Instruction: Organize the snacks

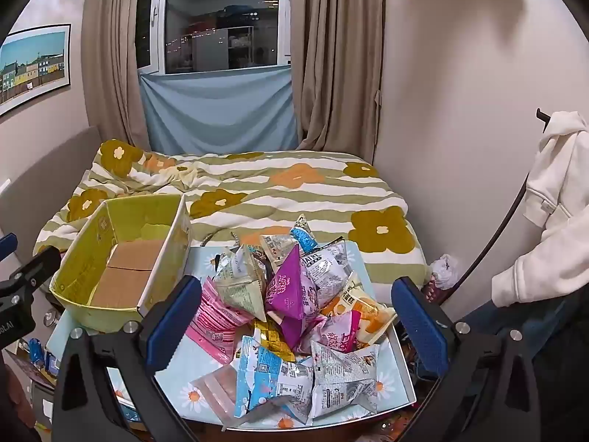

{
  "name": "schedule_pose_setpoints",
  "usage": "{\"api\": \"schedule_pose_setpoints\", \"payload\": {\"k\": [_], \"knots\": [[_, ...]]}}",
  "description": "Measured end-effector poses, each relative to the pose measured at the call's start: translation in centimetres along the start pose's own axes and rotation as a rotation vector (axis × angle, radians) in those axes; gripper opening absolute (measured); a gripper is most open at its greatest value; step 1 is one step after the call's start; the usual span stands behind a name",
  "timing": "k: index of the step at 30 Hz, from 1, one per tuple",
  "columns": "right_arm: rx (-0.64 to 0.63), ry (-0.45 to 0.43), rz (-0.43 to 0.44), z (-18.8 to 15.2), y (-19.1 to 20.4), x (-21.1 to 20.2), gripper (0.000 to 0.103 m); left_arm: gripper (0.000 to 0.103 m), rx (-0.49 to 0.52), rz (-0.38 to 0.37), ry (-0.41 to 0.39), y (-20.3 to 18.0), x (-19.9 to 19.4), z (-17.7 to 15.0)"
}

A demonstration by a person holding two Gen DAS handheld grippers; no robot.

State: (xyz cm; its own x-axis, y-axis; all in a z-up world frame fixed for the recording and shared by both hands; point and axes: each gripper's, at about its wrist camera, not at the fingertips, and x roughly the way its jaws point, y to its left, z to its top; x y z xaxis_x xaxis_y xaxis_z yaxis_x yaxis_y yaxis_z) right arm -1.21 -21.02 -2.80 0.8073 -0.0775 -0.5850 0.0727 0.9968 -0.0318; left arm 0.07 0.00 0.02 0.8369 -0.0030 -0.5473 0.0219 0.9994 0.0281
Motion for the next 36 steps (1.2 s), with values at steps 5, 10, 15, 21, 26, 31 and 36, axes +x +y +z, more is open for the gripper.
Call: {"api": "schedule_pose_setpoints", "payload": {"k": [5,10,15,21,26,31,36], "knots": [[0.001,-0.003,0.0,0.0,-0.1,-0.1,0.103,0.103,-0.007,0.0,-0.013,0.3,0.1,0.2],[0.002,-0.002,0.001,0.0,0.0,-0.1,0.103,0.103,0.006,0.01,-0.021,0.2,-0.4,0.1],[0.003,-0.003,0.002,0.1,0.0,-0.2,0.103,0.103,0.013,0.017,-0.027,0.0,-1.1,0.1],[0.003,-0.004,0.002,0.0,0.0,-0.2,0.103,0.103,0.012,0.018,-0.025,0.1,-0.9,0.2],[0.003,-0.001,0.002,0.0,0.0,-0.1,0.103,0.103,0.009,0.018,-0.02,0.3,-0.6,0.3],[0.004,0.003,0.003,0.0,-0.1,-0.1,0.103,0.103,0.01,0.019,-0.016,0.2,-0.3,0.2],[0.004,0.007,0.004,0.0,0.0,-0.1,0.103,0.103,0.01,0.018,-0.014,0.2,-0.3,0.0]]}}
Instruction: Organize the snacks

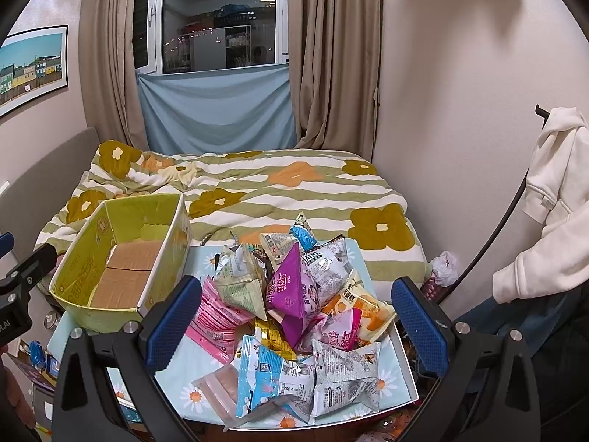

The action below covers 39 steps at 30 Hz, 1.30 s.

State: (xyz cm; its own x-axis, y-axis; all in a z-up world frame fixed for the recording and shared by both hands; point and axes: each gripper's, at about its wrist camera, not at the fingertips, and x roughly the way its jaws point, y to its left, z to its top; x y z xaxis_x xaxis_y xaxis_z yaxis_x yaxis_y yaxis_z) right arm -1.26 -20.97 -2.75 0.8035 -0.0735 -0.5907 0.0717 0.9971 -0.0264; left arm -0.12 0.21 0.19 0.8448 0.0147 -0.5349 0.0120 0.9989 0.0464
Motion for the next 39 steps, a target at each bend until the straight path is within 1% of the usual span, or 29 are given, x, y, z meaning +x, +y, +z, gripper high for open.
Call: {"api": "schedule_pose_setpoints", "payload": {"k": [39], "knots": [[0.005,0.004,0.001,-0.24,-0.11,-0.01,0.103,0.103,0.002,-0.005,0.004,-0.77,0.06,-0.43]]}}
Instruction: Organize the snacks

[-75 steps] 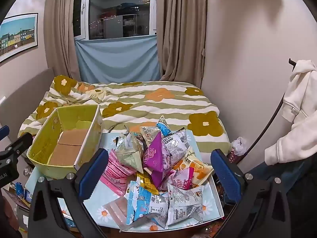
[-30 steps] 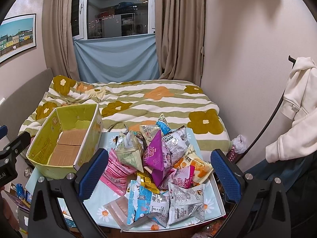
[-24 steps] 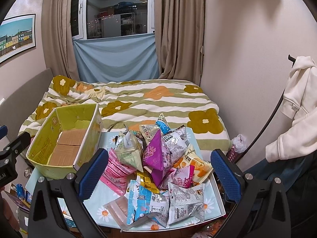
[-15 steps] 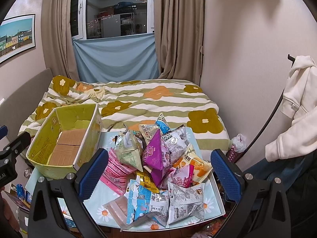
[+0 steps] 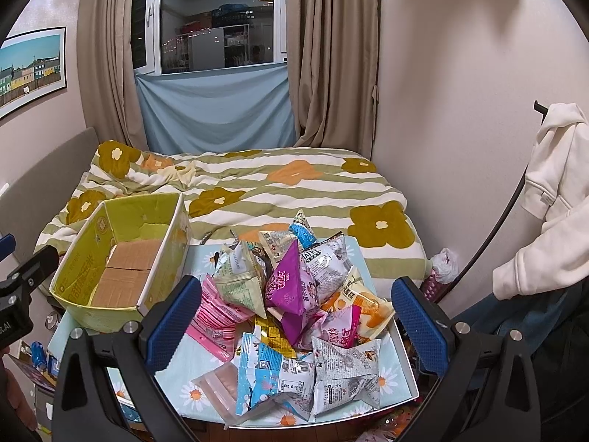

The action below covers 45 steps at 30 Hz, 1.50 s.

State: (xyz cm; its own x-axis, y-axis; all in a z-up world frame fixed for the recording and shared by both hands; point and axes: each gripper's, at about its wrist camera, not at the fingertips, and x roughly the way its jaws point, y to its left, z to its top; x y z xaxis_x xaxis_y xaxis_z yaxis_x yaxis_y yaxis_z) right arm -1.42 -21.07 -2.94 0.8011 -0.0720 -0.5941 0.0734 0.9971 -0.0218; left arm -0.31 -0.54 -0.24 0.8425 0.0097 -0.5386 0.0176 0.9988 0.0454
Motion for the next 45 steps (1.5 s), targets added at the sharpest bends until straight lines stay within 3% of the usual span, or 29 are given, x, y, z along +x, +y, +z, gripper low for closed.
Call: {"api": "schedule_pose_setpoints", "payload": {"k": [17,24,32,38,45], "knots": [[0.003,0.003,-0.004,-0.1,-0.2,0.1,0.103,0.103,0.004,-0.015,0.006,-0.6,-0.1,0.1],[0.01,0.016,-0.004,-0.3,-0.3,0.3,0.103,0.103,0.03,-0.059,0.069,-0.6,1.4,0.4],[0.026,0.084,-0.024,-1.6,-1.5,2.8,0.103,0.103,0.079,-0.19,0.174,-2.0,6.3,-1.7],[0.027,0.123,-0.02,-2.5,-3.0,5.4,0.103,0.103,0.087,-0.234,0.228,-4.2,10.4,-2.0],[-0.034,0.181,0.074,-2.9,-4.5,10.5,0.103,0.103,0.06,-0.242,0.291,-8.0,16.1,-1.1]]}}
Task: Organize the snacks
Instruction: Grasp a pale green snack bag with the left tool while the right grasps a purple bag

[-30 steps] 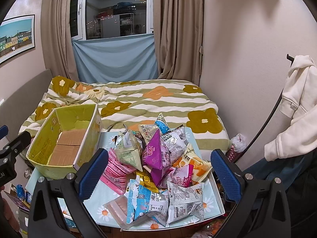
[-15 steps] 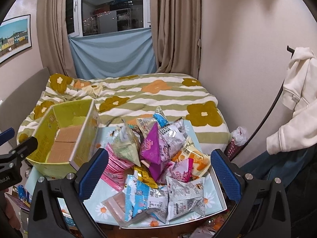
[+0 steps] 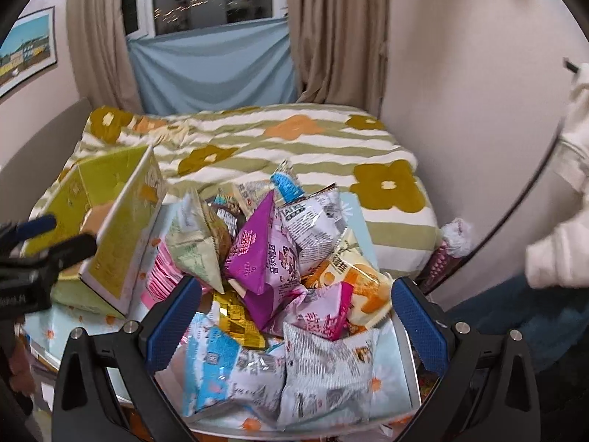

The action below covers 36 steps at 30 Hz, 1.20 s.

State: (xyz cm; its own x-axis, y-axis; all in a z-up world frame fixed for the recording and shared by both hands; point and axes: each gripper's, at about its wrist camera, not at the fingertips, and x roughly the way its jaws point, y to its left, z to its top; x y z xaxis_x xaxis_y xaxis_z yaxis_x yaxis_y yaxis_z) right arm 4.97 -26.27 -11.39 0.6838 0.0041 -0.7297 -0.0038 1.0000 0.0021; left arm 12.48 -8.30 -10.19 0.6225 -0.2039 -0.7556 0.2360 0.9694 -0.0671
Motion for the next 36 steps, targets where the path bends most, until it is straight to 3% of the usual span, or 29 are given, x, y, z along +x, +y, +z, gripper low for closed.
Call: {"api": "schedule_pose_setpoints", "payload": {"k": [7,17,20,25,36], "knots": [[-0.099,0.088,0.127,-0.2,-0.5,5.4,0.103,0.103,-0.042,-0.027,0.116,-2.0,6.5,1.4],[-0.193,0.167,0.216,-0.4,0.0,9.6,0.103,0.103,-0.099,-0.009,0.217,-2.9,12.2,2.0],[-0.201,0.178,0.238,-0.2,0.1,10.1,0.103,0.086,-0.131,-0.018,0.248,-2.5,13.0,2.1],[-0.186,0.199,0.276,0.4,-0.3,11.0,0.103,0.076,-0.141,-0.025,0.273,-2.3,13.6,2.0],[-0.172,0.23,0.332,1.2,-0.7,12.4,0.103,0.071,-0.093,-0.027,0.275,-2.0,12.4,1.6]]}}
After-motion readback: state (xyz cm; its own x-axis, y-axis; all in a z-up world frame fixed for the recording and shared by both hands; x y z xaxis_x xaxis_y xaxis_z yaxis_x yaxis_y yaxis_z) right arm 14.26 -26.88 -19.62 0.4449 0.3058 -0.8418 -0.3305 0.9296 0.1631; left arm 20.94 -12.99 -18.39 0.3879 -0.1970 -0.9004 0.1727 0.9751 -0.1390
